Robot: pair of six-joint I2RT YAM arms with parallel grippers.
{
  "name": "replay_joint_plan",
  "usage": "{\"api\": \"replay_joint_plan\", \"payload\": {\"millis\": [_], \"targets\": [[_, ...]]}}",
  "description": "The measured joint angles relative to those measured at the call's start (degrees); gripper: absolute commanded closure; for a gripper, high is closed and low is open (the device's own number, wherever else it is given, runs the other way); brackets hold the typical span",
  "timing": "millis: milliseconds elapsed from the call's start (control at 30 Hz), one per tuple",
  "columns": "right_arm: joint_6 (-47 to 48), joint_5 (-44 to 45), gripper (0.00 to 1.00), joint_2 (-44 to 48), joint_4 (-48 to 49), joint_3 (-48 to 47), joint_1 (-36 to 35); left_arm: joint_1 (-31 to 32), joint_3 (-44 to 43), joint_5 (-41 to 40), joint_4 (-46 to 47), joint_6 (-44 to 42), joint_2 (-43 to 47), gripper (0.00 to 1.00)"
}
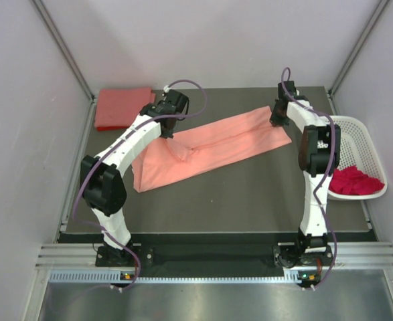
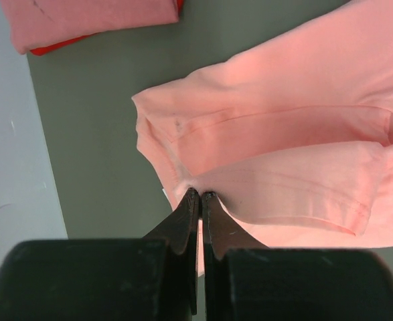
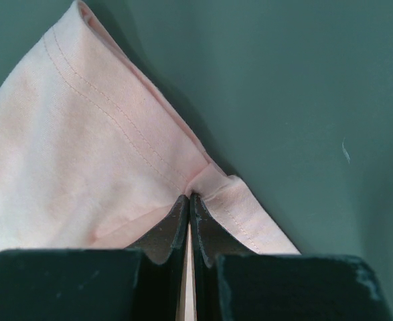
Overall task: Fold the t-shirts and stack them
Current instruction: Fold the tshirt
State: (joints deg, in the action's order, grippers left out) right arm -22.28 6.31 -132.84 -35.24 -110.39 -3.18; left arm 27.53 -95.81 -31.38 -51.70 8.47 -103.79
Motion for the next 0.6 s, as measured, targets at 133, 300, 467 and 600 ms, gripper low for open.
{"api": "replay_joint_plan", "payload": {"millis": [133,300,467,600], "targets": [[-0.22,0.02,0.99,0.0,0.0,0.0,0.0,-0.17,0.0,-1.51,-0.13,0.5,0.0,1.0],[-0.37,-0.02,0.98,-0.02,-0.17,-0.26,0.09,-0.17,0.0,-2.6,-0.61,0.66,0.0,1.0],[-0.42,-0.17,0.96,-0.02,-0.13,-0.42,0.09,-0.24,0.0,-3.5,-1.11,1.05,0.0,1.0],[-0.44,-0.35,0.94,-0.04,-0.17,-0.52,0.13,-0.33,0.0,-4.28,-1.53,1.29,0.0,1.0]]}}
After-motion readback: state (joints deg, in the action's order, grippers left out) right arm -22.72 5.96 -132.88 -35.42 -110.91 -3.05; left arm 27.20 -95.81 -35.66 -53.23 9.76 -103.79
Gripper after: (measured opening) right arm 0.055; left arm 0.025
